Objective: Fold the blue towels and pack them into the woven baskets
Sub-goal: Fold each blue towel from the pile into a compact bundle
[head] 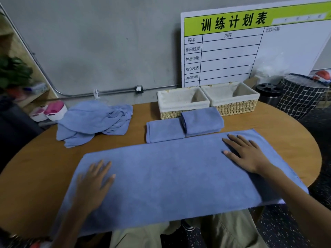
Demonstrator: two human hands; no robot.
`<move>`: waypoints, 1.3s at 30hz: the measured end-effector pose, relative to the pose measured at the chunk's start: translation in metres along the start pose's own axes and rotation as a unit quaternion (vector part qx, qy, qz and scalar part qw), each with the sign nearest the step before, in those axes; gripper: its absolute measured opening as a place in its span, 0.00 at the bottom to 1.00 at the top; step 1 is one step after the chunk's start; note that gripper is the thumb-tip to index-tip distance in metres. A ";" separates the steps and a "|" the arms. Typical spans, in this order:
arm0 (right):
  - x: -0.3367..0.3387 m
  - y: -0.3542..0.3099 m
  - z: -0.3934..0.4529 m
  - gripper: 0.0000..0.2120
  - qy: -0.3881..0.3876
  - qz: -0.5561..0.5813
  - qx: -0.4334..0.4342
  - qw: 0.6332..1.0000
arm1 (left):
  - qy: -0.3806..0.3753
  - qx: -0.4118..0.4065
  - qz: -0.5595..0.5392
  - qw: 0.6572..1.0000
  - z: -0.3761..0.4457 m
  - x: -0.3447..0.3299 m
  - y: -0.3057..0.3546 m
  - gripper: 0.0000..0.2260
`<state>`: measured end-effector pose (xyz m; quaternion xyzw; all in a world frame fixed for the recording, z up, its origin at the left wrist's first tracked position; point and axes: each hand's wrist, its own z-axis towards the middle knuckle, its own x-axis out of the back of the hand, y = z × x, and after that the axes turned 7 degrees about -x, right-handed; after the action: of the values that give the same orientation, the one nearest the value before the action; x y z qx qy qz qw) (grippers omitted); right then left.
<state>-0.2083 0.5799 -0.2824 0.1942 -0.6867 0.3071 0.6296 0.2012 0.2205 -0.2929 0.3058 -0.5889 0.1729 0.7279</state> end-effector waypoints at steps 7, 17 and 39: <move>0.002 -0.001 0.005 0.39 0.013 -0.001 0.002 1.000 | 0.018 -0.038 0.024 0.999 0.015 0.008 -0.017 0.36; 0.003 -0.052 0.047 0.08 0.176 0.073 0.074 0.979 | 0.085 -0.122 -0.071 0.986 0.123 -0.008 0.062 0.11; -0.003 -0.104 0.076 0.06 0.075 0.140 0.108 0.981 | 0.006 -0.140 -0.105 0.985 0.143 -0.010 0.084 0.11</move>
<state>-0.1970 0.4526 -0.2684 0.1394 -0.6209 0.4786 0.6049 0.0394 0.1920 -0.2646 0.2601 -0.5677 0.0128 0.7809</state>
